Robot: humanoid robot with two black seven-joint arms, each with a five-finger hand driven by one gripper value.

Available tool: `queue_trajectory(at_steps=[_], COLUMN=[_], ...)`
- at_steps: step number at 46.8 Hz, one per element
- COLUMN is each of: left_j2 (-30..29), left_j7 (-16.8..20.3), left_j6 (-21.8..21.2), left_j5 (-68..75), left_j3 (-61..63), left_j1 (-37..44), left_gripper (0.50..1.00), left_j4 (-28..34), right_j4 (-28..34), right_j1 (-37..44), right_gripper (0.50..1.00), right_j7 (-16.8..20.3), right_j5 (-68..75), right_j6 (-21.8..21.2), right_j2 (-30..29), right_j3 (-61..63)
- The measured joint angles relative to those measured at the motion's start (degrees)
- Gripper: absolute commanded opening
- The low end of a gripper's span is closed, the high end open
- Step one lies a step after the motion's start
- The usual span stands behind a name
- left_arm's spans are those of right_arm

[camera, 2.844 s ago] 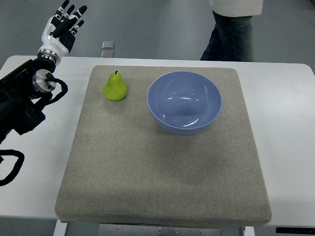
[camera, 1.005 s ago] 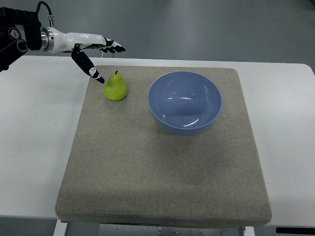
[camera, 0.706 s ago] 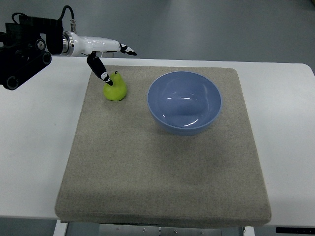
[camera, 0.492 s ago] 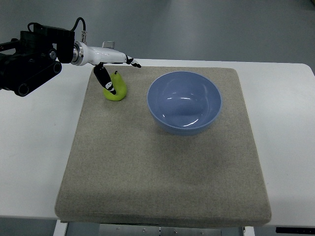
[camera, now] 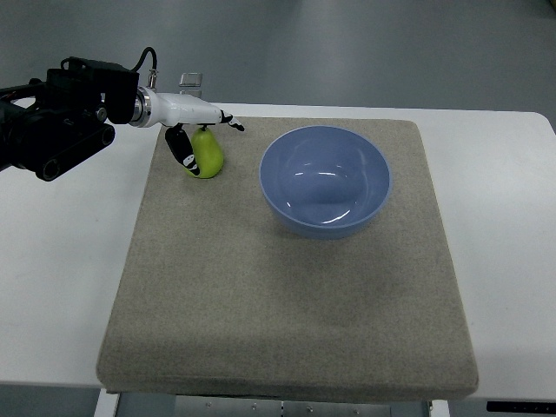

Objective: Place pear in bowl with left hand
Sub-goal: 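Lower the left hand around the pear and close the fingers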

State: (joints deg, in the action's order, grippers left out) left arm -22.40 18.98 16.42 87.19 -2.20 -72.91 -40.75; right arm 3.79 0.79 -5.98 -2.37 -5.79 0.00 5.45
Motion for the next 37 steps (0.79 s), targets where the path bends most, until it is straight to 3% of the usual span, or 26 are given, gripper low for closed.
queue_trajectory(at_steps=[20, 24, 27, 37], left_j2=[-0.39, -0.39, -0.42, -0.45], left_j7=[0.09, 0.09, 0.09, 0.09], left_j6=[0.00, 0.00, 0.01, 0.02], left_j5=[-0.12, -0.16, -0.15, -0.13], left_j3=[0.09, 0.09, 0.09, 0.09], left_j1=[1.05, 1.09, 1.10, 1.18], left_gripper=[0.966, 0.932, 0.864, 0.861], left_j4=[0.50, 0.50, 0.50, 0.49], right_j4=[-0.01, -0.01, -0.01, -0.01], right_j1=[0.00, 0.00, 0.00, 0.00], right_gripper=[0.926, 0.924, 0.926, 0.926], right_j7=[0.00, 0.00, 0.00, 0.00], right_j5=[0.00, 0.00, 0.00, 0.00], right_j6=[0.01, 0.01, 0.00, 0.00], right_j2=[0.00, 0.00, 0.00, 0.00], right_j3=[0.01, 0.01, 0.01, 0.01])
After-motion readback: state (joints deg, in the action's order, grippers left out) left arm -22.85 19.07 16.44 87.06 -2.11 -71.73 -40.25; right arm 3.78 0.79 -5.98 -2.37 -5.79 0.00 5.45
